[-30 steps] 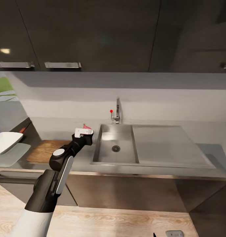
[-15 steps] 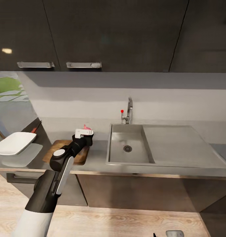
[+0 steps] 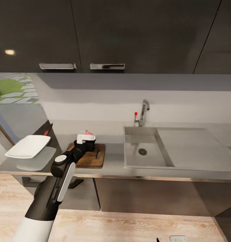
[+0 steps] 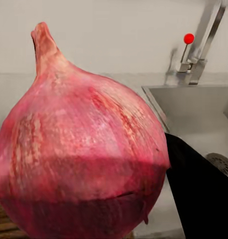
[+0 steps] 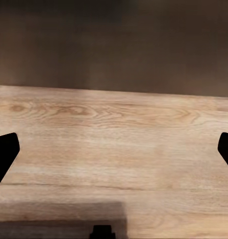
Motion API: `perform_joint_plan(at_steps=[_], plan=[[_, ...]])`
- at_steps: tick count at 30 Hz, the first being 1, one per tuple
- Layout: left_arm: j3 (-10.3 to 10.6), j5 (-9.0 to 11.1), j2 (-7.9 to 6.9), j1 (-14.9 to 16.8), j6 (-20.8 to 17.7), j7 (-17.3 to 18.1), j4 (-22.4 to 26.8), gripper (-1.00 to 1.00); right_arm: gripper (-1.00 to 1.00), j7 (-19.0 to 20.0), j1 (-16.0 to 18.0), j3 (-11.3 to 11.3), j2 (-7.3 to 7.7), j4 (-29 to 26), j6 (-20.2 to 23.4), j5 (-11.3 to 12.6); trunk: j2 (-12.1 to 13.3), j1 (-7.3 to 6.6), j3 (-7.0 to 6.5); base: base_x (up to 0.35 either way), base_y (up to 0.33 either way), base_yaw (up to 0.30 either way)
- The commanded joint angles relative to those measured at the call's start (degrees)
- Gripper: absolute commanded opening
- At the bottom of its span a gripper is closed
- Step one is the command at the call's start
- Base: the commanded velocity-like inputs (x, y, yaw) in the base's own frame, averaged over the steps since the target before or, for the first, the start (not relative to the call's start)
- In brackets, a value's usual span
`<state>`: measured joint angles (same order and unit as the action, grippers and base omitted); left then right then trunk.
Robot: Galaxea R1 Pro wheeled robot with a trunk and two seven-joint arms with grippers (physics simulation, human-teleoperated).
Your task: In the kitchen, take the Vidalia onion out of the sink, dice it on the chopping board with the paring knife, put the diced onion into the bowl on the countertop, then place both the paring knife and the chopping board into the sink.
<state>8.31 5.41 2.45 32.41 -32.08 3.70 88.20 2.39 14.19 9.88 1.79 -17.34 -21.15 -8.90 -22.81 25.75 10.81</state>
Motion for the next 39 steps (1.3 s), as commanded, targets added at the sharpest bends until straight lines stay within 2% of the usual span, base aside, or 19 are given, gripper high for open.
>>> perform_joint_plan(at_steps=[1,13,39], plan=[[0.0,0.5,0.01,0.0,-0.3,0.0,0.0,-1.00,1.00,0.2,0.0,0.5,-0.03,0.0,-0.2,-0.5,-0.1,0.03,0.11,0.000,0.308,0.000],[0.0,0.5,0.01,0.0,-0.4,0.0,-0.3,-1.00,1.00,0.2,0.0,0.6,0.26,0.0,-0.2,-0.5,-0.1,0.03,0.11,0.038,0.288,0.000],[0.4,0.5,0.18,0.0,-0.1,0.3,-8.8,-1.00,1.00,0.2,0.0,0.6,0.31,0.0,-0.2,-0.5,-0.1,0.03,0.11,0.004,0.010,0.000]])
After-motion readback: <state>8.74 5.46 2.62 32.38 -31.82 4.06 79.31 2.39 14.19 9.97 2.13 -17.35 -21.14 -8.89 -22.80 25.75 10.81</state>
